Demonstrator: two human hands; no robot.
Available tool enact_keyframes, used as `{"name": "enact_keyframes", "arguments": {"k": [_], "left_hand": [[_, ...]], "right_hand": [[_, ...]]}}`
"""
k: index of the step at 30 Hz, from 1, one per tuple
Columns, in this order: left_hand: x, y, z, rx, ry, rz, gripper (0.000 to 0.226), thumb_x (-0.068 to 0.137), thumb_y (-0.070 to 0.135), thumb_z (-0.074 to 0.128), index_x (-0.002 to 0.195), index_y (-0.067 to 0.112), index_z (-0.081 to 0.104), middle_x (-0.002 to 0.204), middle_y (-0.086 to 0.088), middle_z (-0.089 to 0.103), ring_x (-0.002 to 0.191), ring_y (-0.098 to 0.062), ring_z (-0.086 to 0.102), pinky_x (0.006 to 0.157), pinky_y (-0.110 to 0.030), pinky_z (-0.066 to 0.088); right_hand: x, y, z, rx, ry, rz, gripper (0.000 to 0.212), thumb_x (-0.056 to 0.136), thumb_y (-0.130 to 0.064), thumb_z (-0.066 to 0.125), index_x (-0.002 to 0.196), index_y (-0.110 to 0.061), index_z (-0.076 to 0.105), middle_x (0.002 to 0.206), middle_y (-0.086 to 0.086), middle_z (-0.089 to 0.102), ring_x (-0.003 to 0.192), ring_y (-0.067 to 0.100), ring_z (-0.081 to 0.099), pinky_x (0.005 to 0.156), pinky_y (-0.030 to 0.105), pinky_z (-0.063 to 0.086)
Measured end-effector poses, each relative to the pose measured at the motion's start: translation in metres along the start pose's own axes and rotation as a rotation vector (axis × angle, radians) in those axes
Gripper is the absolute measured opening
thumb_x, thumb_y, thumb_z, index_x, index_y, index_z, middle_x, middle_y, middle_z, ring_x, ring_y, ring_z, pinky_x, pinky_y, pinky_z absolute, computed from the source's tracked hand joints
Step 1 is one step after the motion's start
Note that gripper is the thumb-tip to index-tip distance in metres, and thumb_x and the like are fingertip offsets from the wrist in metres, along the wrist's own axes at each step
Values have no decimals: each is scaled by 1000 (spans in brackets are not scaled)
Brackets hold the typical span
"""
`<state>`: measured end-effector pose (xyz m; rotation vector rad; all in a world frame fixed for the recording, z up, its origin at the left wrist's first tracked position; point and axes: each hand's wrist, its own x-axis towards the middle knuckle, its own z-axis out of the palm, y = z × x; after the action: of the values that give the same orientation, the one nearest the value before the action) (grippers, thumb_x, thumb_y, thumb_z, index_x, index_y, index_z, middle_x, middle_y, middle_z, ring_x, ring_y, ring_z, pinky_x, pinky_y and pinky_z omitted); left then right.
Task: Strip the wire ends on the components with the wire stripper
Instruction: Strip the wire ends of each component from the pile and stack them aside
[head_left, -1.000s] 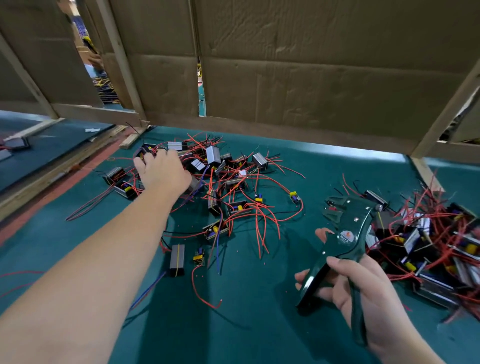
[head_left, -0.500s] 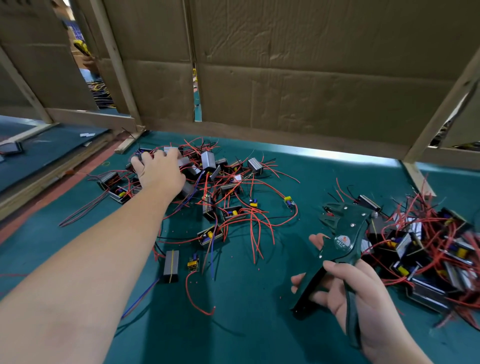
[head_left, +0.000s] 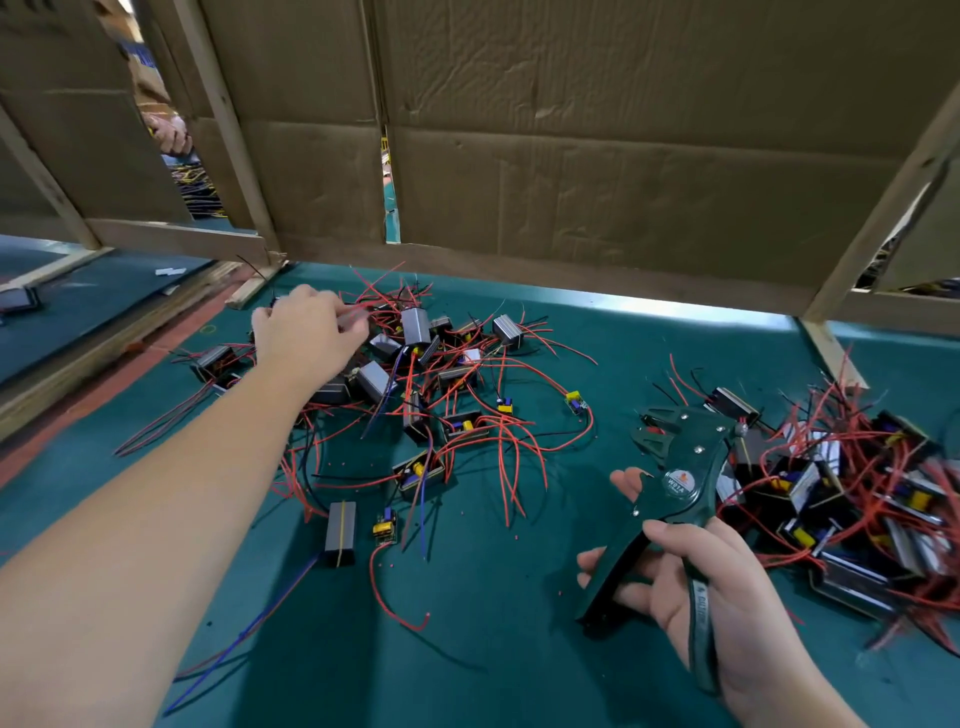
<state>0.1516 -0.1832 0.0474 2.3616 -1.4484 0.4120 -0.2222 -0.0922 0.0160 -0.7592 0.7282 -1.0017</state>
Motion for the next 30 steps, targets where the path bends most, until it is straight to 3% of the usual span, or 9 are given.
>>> {"name": "enact_keyframes", "arguments": {"k": [2, 4, 8, 11, 17, 20, 23, 26, 30], "left_hand": [[1, 2, -11, -200, 66, -12, 36, 92, 48, 47, 80, 15, 59, 82, -5, 57, 82, -28, 52, 78, -40, 38], [2, 7, -27, -548, 68, -73, 31, 93, 48, 47, 88, 17, 51, 79, 2, 59, 78, -22, 52, 67, -33, 37], [2, 8, -65, -1018, 84, -75, 20, 89, 49, 53, 85, 30, 51, 77, 6, 68, 73, -14, 63, 66, -32, 49], [-3, 6, -90, -1228, 165, -59, 25, 83, 49, 57, 71, 27, 51, 57, 14, 53, 52, -1, 46, 49, -19, 39], [-24, 10, -94, -862, -296, 21, 14, 88, 40, 63, 83, 27, 61, 63, 8, 62, 58, -11, 50, 58, -28, 39], [-36, 17, -85, -606, -408, 61, 26, 86, 47, 64, 98, 25, 57, 75, 4, 56, 65, -8, 48, 60, -30, 35], [-45, 24, -83, -696, -497, 80, 37, 81, 57, 61, 91, 22, 59, 73, 7, 68, 62, -5, 55, 62, -30, 40], [-48, 29, -85, -798, -514, 120, 48, 68, 65, 58, 84, 20, 61, 75, 4, 72, 64, -11, 62, 67, -32, 46], [-48, 33, -81, -730, -335, 144, 57, 70, 71, 50, 87, 18, 63, 93, -15, 69, 80, -22, 59, 76, -33, 44]], "right_hand": [[0, -1, 1, 3, -3, 0, 61, 59, -14, 62, 119, -3, 58, 100, 5, 71, 67, 48, 64, 59, 56, 54], [-1, -2, 2, 11, 2, 6, 59, 62, -12, 59, 120, -2, 57, 108, 7, 70, 67, 48, 64, 59, 56, 54], [-1, -3, 0, 37, 15, 19, 61, 63, -12, 57, 123, -1, 53, 127, 5, 63, 67, 49, 64, 59, 57, 54], [-2, -5, 0, 49, 10, 26, 61, 62, -12, 57, 122, -1, 53, 128, 6, 62, 67, 48, 64, 59, 57, 54], [-2, -5, 2, 71, 20, 37, 58, 63, -12, 56, 120, -2, 55, 126, 8, 64, 65, 49, 64, 58, 57, 54], [-2, -5, 2, 68, 21, 39, 59, 60, -13, 57, 118, -2, 55, 125, 9, 64, 65, 48, 64, 58, 57, 54], [-3, -6, 3, 70, 25, 39, 54, 61, -12, 57, 114, -2, 56, 123, 10, 65, 66, 48, 64, 59, 58, 55], [-3, -7, 4, 82, 30, 51, 53, 60, -12, 57, 111, -1, 56, 121, 11, 66, 64, 47, 64, 57, 57, 55], [-4, -7, 5, 94, 35, 54, 52, 61, -12, 56, 112, -2, 57, 123, 11, 65, 64, 47, 64, 57, 56, 55]]}}
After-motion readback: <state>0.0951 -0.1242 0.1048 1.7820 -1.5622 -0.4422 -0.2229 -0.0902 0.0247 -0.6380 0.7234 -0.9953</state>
